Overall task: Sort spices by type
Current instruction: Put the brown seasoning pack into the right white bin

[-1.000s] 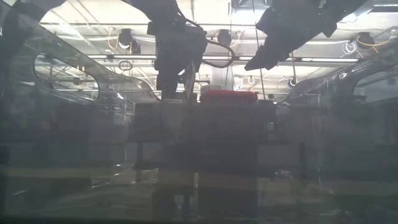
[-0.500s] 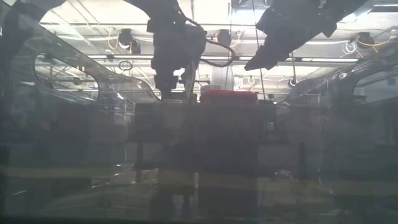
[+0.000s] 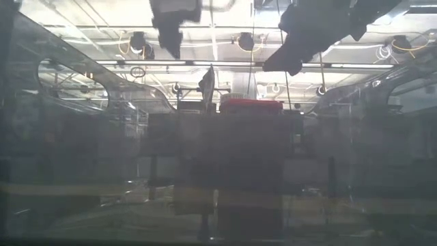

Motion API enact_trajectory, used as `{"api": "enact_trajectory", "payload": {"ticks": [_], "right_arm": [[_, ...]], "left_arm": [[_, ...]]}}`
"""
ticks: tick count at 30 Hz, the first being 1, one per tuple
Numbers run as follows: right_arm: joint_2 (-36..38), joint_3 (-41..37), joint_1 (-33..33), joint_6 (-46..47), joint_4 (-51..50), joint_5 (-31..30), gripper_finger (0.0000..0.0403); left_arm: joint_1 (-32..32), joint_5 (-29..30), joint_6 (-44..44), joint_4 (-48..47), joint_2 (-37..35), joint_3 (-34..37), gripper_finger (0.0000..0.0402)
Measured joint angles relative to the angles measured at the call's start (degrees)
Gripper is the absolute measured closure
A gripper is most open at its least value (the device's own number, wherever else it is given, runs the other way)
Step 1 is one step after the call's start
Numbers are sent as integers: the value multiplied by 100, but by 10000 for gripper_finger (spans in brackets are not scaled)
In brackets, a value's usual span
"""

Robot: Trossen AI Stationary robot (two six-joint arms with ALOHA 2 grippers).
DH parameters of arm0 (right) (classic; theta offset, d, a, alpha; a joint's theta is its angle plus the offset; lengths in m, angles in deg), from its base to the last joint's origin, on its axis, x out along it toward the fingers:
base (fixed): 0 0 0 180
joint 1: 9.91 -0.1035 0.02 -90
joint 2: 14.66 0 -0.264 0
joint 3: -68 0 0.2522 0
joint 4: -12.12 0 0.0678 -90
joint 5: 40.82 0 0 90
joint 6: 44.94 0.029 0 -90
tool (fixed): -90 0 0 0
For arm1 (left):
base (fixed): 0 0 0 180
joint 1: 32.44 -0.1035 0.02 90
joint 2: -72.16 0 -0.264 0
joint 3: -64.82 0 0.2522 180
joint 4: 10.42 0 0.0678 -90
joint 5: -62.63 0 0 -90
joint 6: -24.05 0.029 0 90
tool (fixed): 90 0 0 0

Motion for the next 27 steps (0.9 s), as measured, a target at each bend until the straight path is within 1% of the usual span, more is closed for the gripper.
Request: {"api": "enact_trajectory", "payload": {"ticks": [3, 7, 10, 13, 17, 20, 22, 25, 27], "right_arm": [[-204, 0, -209, 20, 348, 2, 298], [-614, 2, -442, -6, 957, 2, 298], [-890, 17, -525, -126, 1273, 5, 298], [-1121, 137, -540, -157, 1273, 0, 298], [-1406, 330, -540, -128, 1397, 2, 298], [-1674, 516, -544, -2, 1394, 128, 298], [-1860, 675, -548, 71, 1373, 144, 298], [-2139, 990, -573, 165, 1359, 127, 298], [-2334, 1271, -616, 170, 1174, 109, 298]], "left_arm": [[92, 22, -141, 385, -552, 266, 274], [316, 21, -461, 1426, -1377, 1142, 274], [536, 72, -780, 2280, -1989, 2049, 274], [829, 228, -1062, 3260, -2610, 3102, 274], [1171, 435, -1401, 4976, -3408, 4657, 274], [1346, 431, -1616, 6519, -3754, 5712, 274], [1436, 426, -1590, 7273, -3866, 6238, 274], [1447, 444, -1439, 7662, -3975, 6700, 274], [1427, 632, -1400, 7747, -4111, 6809, 274]]}}
